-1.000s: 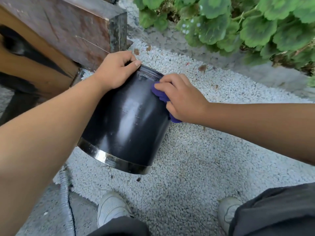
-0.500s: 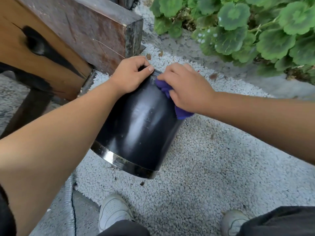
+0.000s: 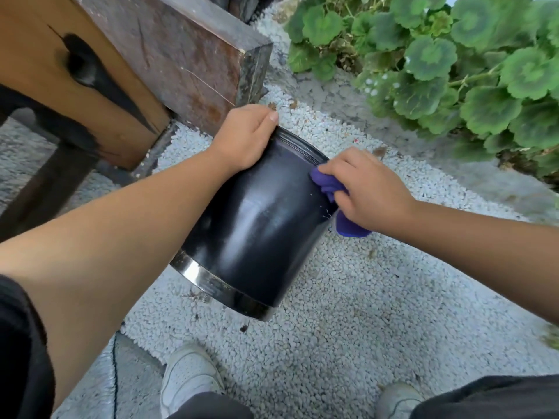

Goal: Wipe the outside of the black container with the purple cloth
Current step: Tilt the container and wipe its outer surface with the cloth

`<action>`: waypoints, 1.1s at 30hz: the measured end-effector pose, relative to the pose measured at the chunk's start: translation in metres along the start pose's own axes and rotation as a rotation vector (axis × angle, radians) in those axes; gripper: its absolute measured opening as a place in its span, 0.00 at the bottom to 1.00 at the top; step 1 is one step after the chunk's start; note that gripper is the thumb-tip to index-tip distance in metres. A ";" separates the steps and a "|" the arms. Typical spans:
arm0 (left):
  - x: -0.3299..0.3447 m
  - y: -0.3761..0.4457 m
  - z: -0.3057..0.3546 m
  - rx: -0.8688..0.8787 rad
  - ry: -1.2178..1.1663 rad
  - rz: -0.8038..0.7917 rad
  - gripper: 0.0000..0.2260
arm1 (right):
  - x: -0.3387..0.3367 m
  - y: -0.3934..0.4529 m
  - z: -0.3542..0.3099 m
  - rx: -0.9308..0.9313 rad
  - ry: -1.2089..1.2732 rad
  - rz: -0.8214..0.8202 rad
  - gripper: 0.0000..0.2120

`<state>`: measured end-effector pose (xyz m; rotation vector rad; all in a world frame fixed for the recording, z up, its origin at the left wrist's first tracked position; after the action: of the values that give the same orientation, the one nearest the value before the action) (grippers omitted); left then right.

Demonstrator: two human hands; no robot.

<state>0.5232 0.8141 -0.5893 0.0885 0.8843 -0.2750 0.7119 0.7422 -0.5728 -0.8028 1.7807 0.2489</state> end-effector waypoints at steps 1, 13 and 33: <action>-0.004 -0.004 -0.001 -0.023 -0.019 0.046 0.16 | 0.004 -0.006 0.006 0.015 0.014 -0.028 0.21; -0.004 -0.212 -0.146 -1.114 -0.366 -0.046 0.19 | -0.012 0.027 0.001 0.074 0.219 -0.050 0.27; -0.091 -0.204 -0.019 -0.560 -0.176 0.348 0.28 | -0.003 -0.056 0.001 0.194 0.992 -0.056 0.21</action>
<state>0.3982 0.6399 -0.5233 -0.2967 0.7289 0.2904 0.7486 0.7025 -0.5586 -0.9026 2.6345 -0.4396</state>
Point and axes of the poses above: each hand's wrist, its own y-axis towards the middle knuckle, its own x-axis out of the palm, z = x × y, the point moved 8 cm from there along y, towards the middle knuckle, and after that the axes turned 8 degrees about -z, right-handed, at the moved point
